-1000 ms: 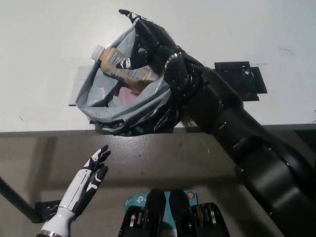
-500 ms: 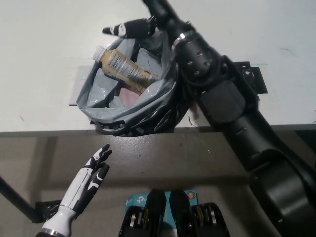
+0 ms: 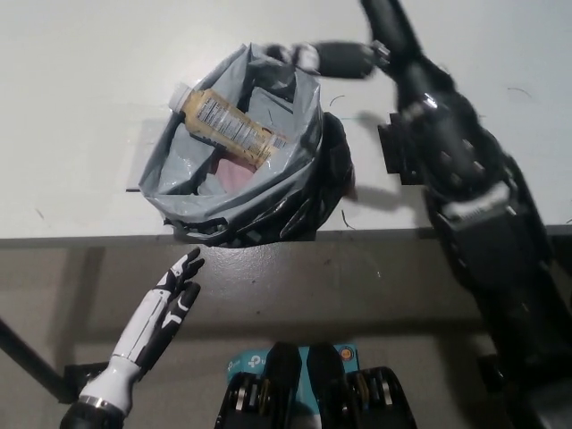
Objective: Use the right hand to pick up a bottle of protein shake and place it into a plastic bag on the left side
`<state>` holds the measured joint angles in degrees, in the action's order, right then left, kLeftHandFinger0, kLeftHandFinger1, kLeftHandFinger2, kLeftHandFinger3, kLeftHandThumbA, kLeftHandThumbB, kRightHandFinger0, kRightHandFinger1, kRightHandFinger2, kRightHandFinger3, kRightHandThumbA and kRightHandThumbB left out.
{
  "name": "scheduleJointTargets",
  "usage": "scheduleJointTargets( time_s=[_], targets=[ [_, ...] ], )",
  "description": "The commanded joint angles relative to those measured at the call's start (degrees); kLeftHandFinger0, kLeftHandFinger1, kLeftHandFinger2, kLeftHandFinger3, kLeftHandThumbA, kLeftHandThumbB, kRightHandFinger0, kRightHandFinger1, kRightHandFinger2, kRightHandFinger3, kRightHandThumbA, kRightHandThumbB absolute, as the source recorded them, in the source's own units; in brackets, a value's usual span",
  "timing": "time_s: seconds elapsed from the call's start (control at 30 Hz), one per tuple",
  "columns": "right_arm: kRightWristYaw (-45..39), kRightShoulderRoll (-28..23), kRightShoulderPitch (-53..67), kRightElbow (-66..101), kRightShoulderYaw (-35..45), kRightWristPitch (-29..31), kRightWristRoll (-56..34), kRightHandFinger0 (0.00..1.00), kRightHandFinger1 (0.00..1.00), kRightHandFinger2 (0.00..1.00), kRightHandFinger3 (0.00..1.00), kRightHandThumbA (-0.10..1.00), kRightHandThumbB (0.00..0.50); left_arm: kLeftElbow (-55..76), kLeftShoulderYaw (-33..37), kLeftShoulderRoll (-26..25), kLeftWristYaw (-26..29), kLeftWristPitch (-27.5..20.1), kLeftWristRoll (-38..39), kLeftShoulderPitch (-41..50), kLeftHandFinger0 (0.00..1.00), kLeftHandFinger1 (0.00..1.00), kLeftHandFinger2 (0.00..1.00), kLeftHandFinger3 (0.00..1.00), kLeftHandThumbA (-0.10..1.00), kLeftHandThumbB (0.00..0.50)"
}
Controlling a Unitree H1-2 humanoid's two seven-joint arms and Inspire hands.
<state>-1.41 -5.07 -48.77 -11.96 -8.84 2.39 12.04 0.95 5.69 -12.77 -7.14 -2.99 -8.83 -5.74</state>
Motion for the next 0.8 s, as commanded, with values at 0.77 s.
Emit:
scheduleJointTargets(
  time_s=[0.77],
  targets=[
    [2.2,2.4,47.8,19.1,5.2,17.2,-9.7,1.0,1.0,1.0,1.0,0.9,0.171,-0.9,-2.0,0.2,0.1,-4.2,3.1,5.1,1.0,1.0,1.0,1.0,1.0,0.18]
  ],
)
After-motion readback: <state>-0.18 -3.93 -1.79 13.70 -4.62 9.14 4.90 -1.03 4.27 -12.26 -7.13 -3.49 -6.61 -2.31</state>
